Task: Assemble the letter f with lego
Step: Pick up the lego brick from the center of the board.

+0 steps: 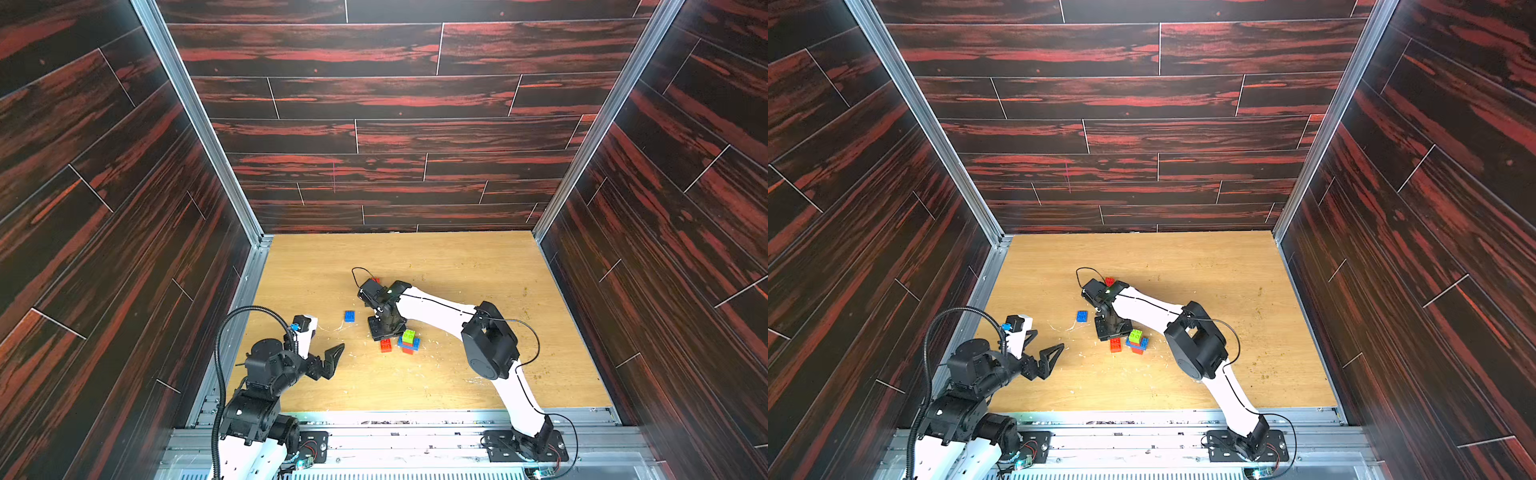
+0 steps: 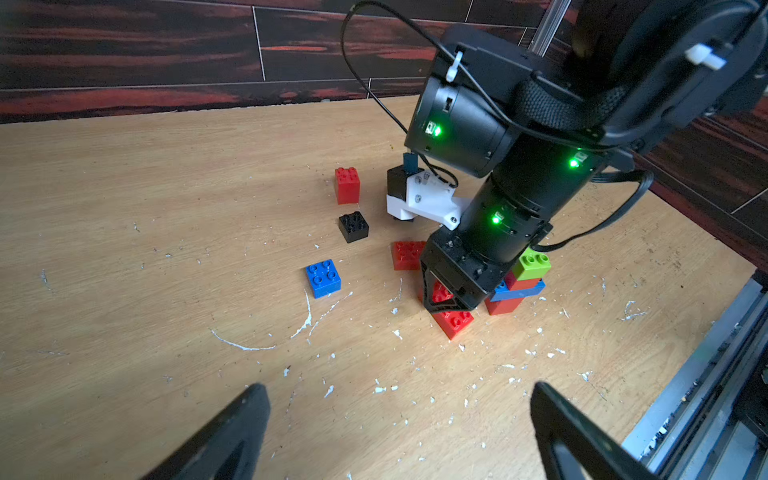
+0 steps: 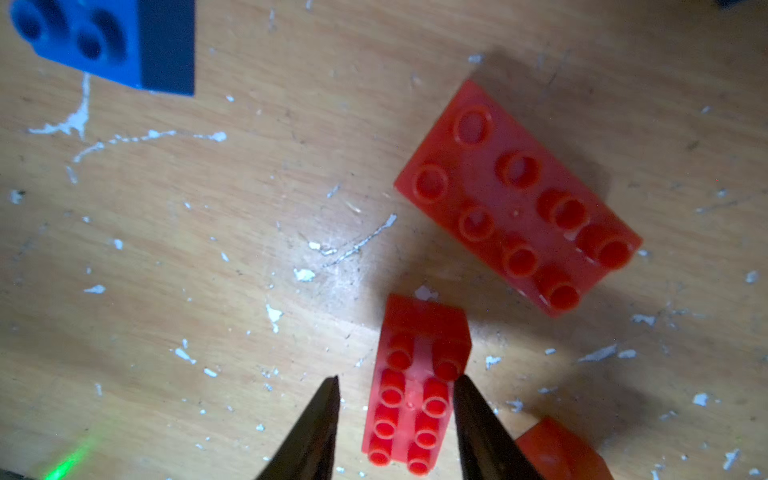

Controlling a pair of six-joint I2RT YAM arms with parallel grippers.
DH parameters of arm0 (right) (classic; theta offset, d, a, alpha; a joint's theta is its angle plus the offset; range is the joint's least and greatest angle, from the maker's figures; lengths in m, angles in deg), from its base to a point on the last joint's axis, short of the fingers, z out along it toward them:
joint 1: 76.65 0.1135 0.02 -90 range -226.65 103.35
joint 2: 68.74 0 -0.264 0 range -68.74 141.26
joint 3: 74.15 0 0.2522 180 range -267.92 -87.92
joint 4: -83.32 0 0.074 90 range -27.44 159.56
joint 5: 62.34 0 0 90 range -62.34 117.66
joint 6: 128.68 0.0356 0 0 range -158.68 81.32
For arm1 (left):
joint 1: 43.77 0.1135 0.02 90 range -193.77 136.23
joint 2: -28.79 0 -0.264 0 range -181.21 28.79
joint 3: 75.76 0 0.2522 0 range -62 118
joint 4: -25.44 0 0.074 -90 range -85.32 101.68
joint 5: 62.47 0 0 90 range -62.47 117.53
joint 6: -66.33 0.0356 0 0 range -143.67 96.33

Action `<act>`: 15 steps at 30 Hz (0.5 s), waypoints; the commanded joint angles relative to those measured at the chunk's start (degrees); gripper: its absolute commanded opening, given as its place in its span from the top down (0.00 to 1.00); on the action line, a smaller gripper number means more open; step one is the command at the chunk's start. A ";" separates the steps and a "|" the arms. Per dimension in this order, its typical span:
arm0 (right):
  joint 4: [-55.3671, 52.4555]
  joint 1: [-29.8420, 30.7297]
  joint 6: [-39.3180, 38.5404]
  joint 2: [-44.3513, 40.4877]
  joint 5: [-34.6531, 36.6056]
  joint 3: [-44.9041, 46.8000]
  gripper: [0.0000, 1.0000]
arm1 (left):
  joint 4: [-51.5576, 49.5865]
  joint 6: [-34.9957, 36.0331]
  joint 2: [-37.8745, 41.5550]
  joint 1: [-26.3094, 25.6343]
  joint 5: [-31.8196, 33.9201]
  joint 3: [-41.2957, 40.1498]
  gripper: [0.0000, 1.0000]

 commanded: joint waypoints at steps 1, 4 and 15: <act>-1.19 0.29 -0.58 2.44 -0.05 -0.55 0.53 | 0.01 -0.11 0.42 -0.15 -0.18 -0.42 0.00; -1.53 0.31 -0.60 1.97 0.48 -0.55 0.53 | 0.09 -0.17 0.28 -0.19 -0.08 -0.42 0.00; -3.58 0.31 -1.02 0.03 2.55 -1.29 0.53 | 0.20 -0.41 0.32 -0.18 0.42 -0.52 0.00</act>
